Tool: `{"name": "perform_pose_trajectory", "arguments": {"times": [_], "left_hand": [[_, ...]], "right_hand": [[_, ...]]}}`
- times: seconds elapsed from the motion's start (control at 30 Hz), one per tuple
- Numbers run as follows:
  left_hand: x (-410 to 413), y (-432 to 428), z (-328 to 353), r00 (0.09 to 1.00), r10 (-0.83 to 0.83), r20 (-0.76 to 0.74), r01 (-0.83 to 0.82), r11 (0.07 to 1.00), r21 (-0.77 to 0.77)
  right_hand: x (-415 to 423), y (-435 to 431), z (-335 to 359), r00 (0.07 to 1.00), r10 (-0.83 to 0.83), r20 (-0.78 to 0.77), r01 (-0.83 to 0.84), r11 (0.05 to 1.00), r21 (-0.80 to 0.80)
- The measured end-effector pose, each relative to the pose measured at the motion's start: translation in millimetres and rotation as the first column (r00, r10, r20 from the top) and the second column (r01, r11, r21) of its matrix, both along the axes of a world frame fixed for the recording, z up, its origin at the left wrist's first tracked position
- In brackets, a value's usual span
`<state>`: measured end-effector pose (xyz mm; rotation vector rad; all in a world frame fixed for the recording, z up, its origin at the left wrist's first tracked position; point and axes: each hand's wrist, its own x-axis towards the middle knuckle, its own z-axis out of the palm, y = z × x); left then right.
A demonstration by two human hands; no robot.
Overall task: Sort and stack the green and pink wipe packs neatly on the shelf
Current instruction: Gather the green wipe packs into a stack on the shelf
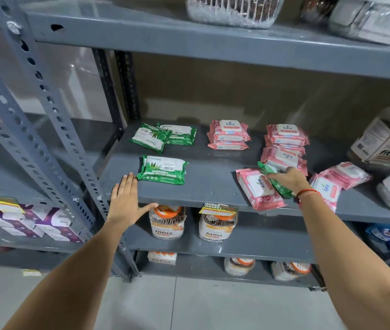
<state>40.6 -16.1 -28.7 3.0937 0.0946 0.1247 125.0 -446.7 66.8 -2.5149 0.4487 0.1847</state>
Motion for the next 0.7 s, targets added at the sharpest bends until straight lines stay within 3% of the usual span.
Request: {"name": "perform_pose_trajectory", "arguments": {"times": [0.17, 0.3, 0.5, 0.7], "left_hand": [[-0.2, 0.0, 0.4, 1.000, -0.003, 0.004, 0.003, 1.000, 0.004], [-0.5, 0.1, -0.4, 1.000, -0.007, 0.027, 0.007, 1.000, -0.010], [-0.8, -1.3, 0.1, 1.000, -0.008, 0.028, 0.008, 1.000, -0.018], [-1.5, -2.0, 0.3, 1.000, 0.003, 0.009, -0.003, 1.000, 0.005]], "right_hand": [[1.3, -3.8, 4.1, 0.999, -0.049, 0.000, 0.049, 0.991, 0.125], [-1.8, 7.0, 5.4, 0.989, -0.053, 0.139, 0.052, 0.999, 0.013], [3.7, 51.7, 16.7, 0.935, 0.156, 0.318, -0.122, 0.985, -0.125], [2.7, 126.9, 23.5, 0.855, 0.396, 0.335, -0.355, 0.917, -0.180]]}}
